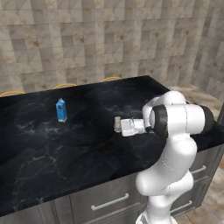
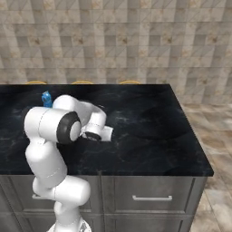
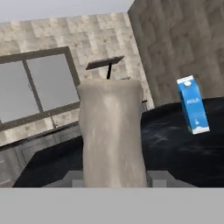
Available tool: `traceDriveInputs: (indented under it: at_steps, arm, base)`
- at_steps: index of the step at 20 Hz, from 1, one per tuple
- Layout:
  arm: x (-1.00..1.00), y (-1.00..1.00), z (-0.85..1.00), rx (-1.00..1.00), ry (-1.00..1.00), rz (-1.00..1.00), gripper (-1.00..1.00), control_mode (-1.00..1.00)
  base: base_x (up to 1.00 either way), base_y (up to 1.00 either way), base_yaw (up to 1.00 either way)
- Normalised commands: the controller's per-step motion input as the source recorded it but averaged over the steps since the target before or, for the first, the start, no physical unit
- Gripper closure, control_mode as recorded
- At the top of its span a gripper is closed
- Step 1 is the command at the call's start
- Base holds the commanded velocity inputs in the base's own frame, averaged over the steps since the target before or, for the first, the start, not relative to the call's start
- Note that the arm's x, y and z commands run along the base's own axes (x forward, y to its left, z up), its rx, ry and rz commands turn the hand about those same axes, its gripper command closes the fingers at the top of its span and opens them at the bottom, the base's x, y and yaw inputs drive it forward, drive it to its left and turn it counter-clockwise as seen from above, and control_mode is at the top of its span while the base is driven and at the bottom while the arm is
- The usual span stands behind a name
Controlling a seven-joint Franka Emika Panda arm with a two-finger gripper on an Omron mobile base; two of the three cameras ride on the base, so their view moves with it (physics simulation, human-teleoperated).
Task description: Pick the jar and candle from the dining table and place them in the open cabinet. Close the cabinet after placing the objects.
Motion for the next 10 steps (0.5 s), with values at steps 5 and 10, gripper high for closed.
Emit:
traceDriveInputs:
  at_steps: [5, 10]
  arm:
    - [0.00, -0.09, 0.19, -0.22, 0.06, -0.79, 1.00, -1.00]
    - [-0.24, 0.00, 0.73, -0.20, -0.20, -0.31, 1.00, -1.00]
  base:
    - [0.00, 0.00, 0.00]
    - [0.00, 0.00, 0.00]
